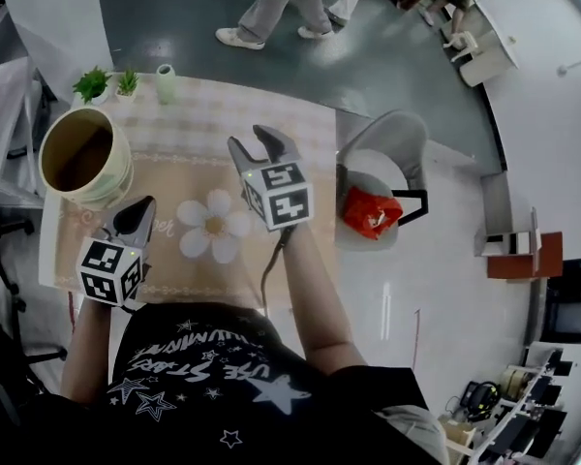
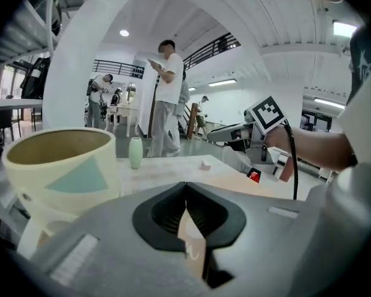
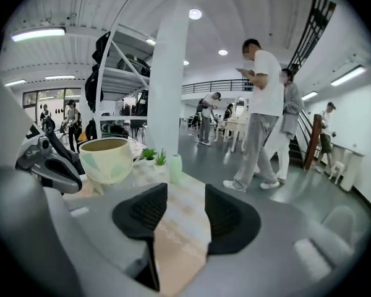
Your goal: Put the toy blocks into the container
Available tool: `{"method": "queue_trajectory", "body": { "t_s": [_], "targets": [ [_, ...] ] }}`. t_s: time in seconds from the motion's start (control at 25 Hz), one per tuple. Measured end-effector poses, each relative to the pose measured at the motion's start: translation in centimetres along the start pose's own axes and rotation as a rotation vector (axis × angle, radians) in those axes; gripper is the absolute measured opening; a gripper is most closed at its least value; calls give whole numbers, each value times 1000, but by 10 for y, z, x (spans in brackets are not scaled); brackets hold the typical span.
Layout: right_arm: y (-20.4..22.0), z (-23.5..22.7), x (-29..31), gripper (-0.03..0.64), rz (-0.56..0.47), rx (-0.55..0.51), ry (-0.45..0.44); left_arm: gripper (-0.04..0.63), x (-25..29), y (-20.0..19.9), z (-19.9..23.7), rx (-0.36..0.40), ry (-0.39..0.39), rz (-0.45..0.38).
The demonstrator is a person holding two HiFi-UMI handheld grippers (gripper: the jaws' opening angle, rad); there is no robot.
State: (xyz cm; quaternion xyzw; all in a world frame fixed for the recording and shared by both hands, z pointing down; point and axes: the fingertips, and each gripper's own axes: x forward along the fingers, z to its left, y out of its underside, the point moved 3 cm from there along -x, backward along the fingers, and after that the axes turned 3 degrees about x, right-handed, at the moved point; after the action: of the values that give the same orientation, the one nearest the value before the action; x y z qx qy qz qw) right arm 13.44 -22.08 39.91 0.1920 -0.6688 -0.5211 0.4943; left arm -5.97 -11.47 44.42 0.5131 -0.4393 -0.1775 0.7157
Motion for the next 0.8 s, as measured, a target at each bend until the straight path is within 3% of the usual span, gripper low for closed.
{"method": "queue_trajectory", "body": {
  "t_s": [0.4, 0.44, 0.8],
  "targets": [
    [56, -91, -11, 198, 71, 96, 80, 11, 63, -9, -42, 37, 59, 51],
    [61, -97, -9, 232, 83, 103, 80, 11, 68, -10, -43, 37, 58, 56],
    [107, -129, 24, 298, 199, 113, 42, 11, 98, -5, -43, 9, 28, 104]
  ]
}}
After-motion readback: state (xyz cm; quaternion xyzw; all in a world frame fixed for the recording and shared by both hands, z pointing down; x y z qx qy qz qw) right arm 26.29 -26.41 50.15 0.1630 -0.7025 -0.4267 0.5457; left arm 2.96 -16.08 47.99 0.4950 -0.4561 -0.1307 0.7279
